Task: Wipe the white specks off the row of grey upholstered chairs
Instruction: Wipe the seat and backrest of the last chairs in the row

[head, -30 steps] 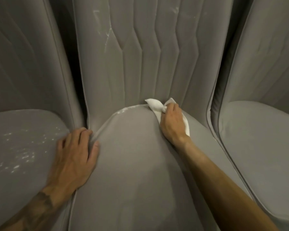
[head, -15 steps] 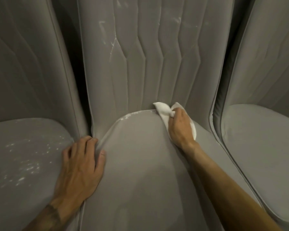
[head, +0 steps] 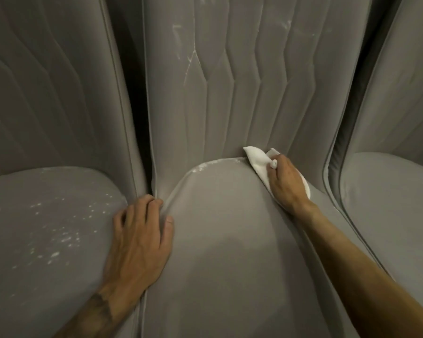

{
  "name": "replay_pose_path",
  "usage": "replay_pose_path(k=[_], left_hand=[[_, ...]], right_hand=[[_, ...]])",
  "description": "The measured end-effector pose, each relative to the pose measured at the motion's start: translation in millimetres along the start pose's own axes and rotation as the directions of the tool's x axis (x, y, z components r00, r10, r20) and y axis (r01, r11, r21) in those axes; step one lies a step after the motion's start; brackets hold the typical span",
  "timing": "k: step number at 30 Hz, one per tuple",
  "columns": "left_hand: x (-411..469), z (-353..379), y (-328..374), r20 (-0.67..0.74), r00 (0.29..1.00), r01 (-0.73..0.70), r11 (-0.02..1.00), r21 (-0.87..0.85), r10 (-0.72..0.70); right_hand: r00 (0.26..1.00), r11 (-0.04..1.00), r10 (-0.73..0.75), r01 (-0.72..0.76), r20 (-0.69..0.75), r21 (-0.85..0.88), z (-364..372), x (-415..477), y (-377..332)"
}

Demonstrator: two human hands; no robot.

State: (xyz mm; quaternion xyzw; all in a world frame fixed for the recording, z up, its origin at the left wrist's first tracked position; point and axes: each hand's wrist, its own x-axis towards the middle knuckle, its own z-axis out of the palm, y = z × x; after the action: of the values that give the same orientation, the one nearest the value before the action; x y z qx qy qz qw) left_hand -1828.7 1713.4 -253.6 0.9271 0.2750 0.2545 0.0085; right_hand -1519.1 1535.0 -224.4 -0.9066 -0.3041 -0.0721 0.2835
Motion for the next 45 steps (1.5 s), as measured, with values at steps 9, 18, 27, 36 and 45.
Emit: replay_pose_path(k=[9, 18, 27, 36, 45], left_hand=[[-0.8, -4.3, 1.3, 0.033, 0.999, -0.002, 1.000, -0.001, 0.002], [2.0, -6.6, 4.0, 0.047, 0.999, 0.018, 1.000, 0.011, -0.019], [2.6, -5.4, 4.6, 0.036, 0.999, 0.036, 0.999, -0.010, -0.036], [1.8, -6.7, 4.9, 0.062, 0.997, 0.053, 0.999, -0.007, -0.052], [0.2, -7.0, 4.2, 0.066, 0.996, 0.054, 0.998, -0.028, -0.052]], right_hand=[[0.983, 0.990, -0.143, 0.142, 0.111, 0.023, 17.3, 7.9, -30.1], [0.954, 0.967, -0.251, 0.253, 0.163, 0.007, 31.6, 9.3, -61.7], [0.973, 0.980, -0.200, 0.198, 0.112, 0.030, 32.8, 13.7, -44.1], [0.938, 0.942, -0.296, 0.255, 0.181, 0.219, 26.9, 27.4, -27.7], [0.901, 0.931, -0.342, 0.286, 0.265, 0.228, 48.5, 15.9, -69.0]])
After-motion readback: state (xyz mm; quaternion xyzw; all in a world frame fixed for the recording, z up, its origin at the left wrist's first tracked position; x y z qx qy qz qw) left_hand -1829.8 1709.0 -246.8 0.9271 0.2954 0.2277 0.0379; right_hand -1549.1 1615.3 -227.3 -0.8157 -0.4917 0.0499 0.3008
